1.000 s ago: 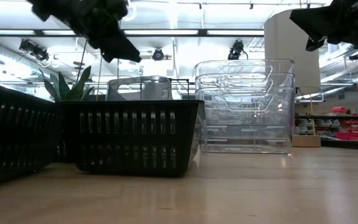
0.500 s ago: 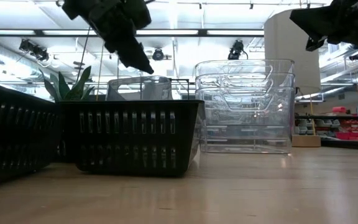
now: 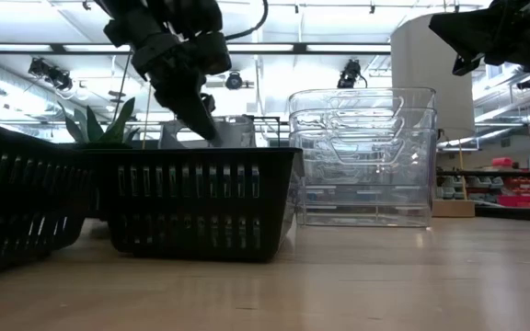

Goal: Stack baskets by color
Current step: Stack the top right transparent black bin on the top left transparent black bin

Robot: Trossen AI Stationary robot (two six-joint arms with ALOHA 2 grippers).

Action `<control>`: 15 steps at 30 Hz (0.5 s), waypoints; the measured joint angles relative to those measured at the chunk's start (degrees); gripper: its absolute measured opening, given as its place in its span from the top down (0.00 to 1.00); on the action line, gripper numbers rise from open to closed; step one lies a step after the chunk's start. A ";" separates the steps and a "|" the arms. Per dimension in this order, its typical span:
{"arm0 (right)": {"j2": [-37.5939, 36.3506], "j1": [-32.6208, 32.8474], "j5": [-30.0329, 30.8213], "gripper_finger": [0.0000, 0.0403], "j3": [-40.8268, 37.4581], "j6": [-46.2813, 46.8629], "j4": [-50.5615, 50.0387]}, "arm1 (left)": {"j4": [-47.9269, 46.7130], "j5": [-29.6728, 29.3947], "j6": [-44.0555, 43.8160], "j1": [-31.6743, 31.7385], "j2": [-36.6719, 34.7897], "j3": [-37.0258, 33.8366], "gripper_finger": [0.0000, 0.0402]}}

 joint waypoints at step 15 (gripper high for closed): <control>0.02 0.00 0.00 0.95 0.00 0.00 0.00 | -0.23 -0.32 2.42 -1.70 0.06 0.00 0.98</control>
